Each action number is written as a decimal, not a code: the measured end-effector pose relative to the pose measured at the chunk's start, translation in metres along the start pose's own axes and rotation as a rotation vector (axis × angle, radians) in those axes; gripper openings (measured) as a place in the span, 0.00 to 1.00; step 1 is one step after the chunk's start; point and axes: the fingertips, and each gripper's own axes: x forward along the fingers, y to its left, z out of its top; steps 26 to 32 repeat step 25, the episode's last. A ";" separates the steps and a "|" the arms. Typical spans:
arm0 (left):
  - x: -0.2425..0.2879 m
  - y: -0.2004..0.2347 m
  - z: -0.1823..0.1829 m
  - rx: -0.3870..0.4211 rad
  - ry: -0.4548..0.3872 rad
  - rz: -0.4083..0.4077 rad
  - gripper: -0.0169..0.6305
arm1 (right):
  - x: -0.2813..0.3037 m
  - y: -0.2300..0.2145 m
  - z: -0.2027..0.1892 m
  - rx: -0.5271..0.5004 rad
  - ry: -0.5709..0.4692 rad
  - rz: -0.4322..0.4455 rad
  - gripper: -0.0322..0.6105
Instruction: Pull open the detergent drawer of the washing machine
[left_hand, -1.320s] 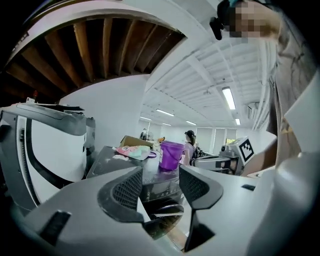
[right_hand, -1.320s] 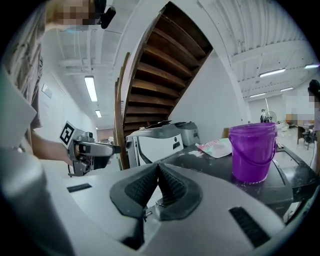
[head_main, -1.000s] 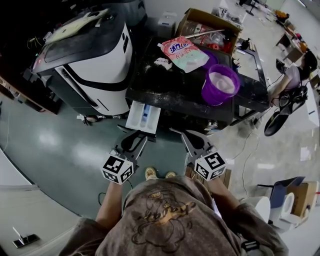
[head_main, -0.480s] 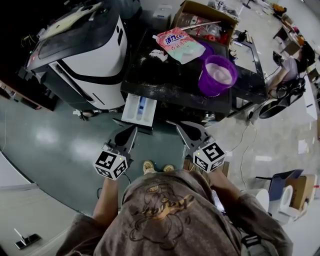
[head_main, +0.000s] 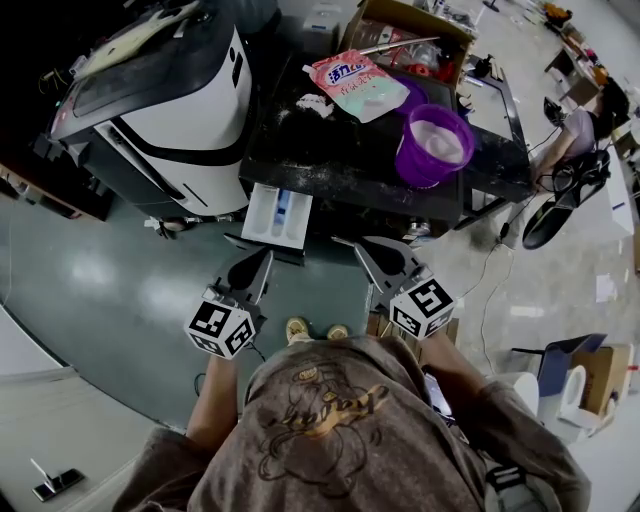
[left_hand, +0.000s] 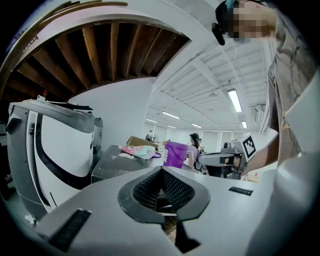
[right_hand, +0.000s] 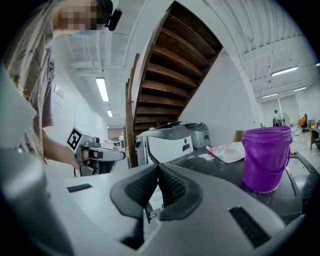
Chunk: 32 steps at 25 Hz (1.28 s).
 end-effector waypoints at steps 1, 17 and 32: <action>0.000 -0.001 0.000 0.000 0.000 -0.001 0.06 | 0.000 0.001 0.001 0.001 -0.001 0.004 0.05; -0.008 -0.003 0.003 -0.001 0.000 -0.001 0.06 | -0.001 0.009 0.010 -0.009 -0.005 0.046 0.05; -0.007 -0.003 0.005 -0.006 -0.002 -0.003 0.06 | 0.000 0.011 0.007 -0.002 -0.008 0.060 0.05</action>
